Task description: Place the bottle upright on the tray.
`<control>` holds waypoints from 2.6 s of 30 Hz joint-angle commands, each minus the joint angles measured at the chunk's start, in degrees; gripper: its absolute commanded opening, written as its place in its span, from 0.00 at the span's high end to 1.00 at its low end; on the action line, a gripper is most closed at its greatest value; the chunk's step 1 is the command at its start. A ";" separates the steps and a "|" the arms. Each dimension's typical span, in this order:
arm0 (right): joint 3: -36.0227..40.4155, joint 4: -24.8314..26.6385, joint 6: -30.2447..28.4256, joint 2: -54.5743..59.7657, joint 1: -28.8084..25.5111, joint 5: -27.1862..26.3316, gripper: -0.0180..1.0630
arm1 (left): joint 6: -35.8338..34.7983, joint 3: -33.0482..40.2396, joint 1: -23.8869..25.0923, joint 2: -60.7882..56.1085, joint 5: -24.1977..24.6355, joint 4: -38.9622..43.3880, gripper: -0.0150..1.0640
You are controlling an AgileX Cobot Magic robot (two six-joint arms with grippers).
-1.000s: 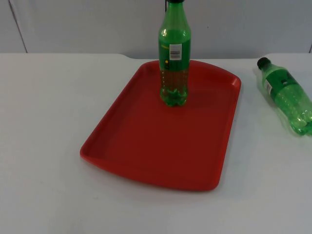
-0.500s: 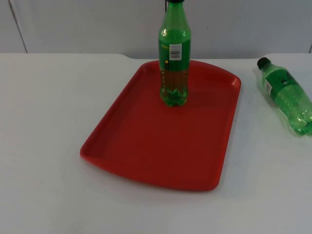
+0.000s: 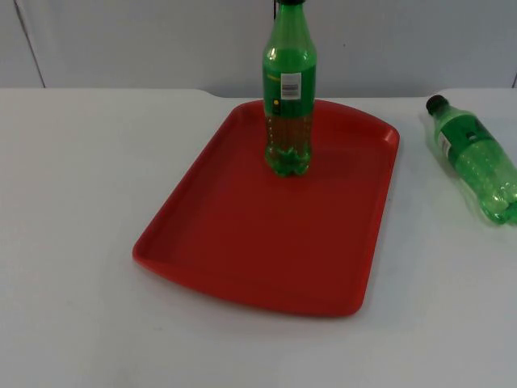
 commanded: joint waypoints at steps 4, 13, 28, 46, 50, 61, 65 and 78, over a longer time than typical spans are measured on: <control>-0.52 0.10 0.11 3.47 -0.40 -1.03 0.05 | -0.28 0.17 0.07 -0.27 -0.06 -0.18 0.01; -6.85 2.20 0.36 24.96 -0.40 -12.26 0.05 | -0.28 0.17 0.07 -0.27 -0.06 -0.18 0.01; -25.72 2.17 0.13 59.74 -0.40 -15.22 0.05 | -0.28 0.17 0.07 -0.27 -0.06 -0.18 0.01; -55.79 2.03 -2.30 88.74 -0.40 -10.46 0.05 | -0.28 0.17 0.07 -0.27 -0.06 -0.18 0.01; -62.99 2.14 -2.75 95.33 -0.40 -6.44 0.05 | -0.28 0.17 0.07 -0.27 -0.06 -0.18 0.01; -84.41 2.16 -3.84 113.67 -0.29 3.55 0.05 | -0.28 0.17 0.07 -0.27 -0.06 -0.18 0.01; -89.95 4.03 -4.86 118.98 -0.29 6.98 0.05 | -0.28 0.17 0.07 -0.27 -0.06 -0.18 0.01; -101.18 4.75 -5.28 133.66 -0.29 7.91 0.05 | -0.28 0.17 0.07 -0.27 -0.06 -0.18 0.01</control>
